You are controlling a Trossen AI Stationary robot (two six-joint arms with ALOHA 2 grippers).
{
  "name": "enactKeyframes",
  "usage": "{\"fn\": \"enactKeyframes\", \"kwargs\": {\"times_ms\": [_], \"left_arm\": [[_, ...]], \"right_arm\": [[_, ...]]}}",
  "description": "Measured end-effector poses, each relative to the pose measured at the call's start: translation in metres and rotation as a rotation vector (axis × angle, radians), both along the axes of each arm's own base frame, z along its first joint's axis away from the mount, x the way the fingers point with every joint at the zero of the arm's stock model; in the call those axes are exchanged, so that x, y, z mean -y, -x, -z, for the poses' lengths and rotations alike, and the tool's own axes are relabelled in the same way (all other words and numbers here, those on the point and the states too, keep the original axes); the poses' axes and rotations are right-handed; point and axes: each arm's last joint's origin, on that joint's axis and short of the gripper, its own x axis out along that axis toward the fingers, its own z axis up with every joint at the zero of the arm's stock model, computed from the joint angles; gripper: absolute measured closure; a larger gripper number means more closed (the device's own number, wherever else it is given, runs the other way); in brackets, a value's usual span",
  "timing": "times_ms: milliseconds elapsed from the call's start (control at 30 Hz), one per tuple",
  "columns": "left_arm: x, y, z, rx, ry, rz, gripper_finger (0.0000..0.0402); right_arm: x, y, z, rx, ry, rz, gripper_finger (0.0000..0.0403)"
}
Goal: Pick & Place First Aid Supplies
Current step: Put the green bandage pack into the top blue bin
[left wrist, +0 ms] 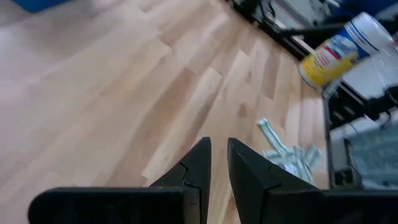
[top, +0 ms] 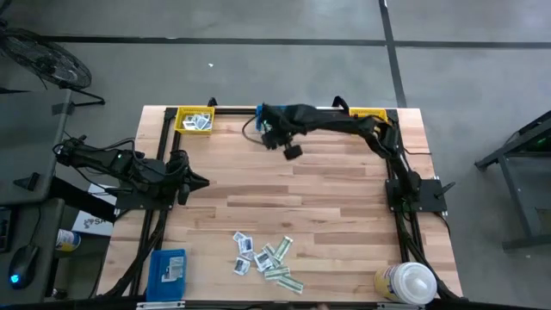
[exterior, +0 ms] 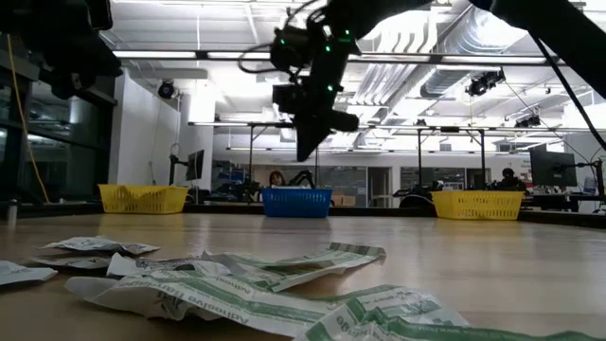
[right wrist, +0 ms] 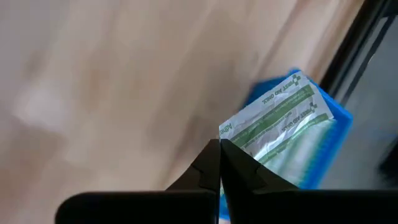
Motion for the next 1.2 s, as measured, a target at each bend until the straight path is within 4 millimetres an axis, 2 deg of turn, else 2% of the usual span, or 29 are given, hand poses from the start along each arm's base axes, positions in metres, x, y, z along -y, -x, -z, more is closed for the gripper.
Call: {"fn": "enactKeyframes", "kwargs": {"times_ms": [267, 500, 800, 1033, 1200], "left_arm": [[-0.003, 0.000, -0.001, 0.027, 0.011, -0.128, 0.0348], [-0.006, 0.000, -0.001, 0.055, 0.034, -0.241, 0.0348], [-0.008, 0.001, -0.003, 0.094, 0.054, -0.353, 0.0348], [-0.009, 0.001, -0.003, 0.109, 0.062, -0.392, 0.0348], [-0.009, 0.001, -0.003, 0.114, 0.072, -0.402, 0.0348]], "right_arm": [[0.052, 0.016, -0.001, -0.032, 0.114, -0.231, 0.0403], [0.081, 0.024, 0.011, 0.010, 0.185, -0.334, 0.0403], [0.098, 0.035, 0.043, -0.004, 0.238, -0.385, 0.0403], [0.100, 0.035, 0.047, 0.033, 0.248, -0.391, 0.0401], [0.102, 0.032, 0.046, 0.076, 0.247, -0.376, 0.0370]]}}
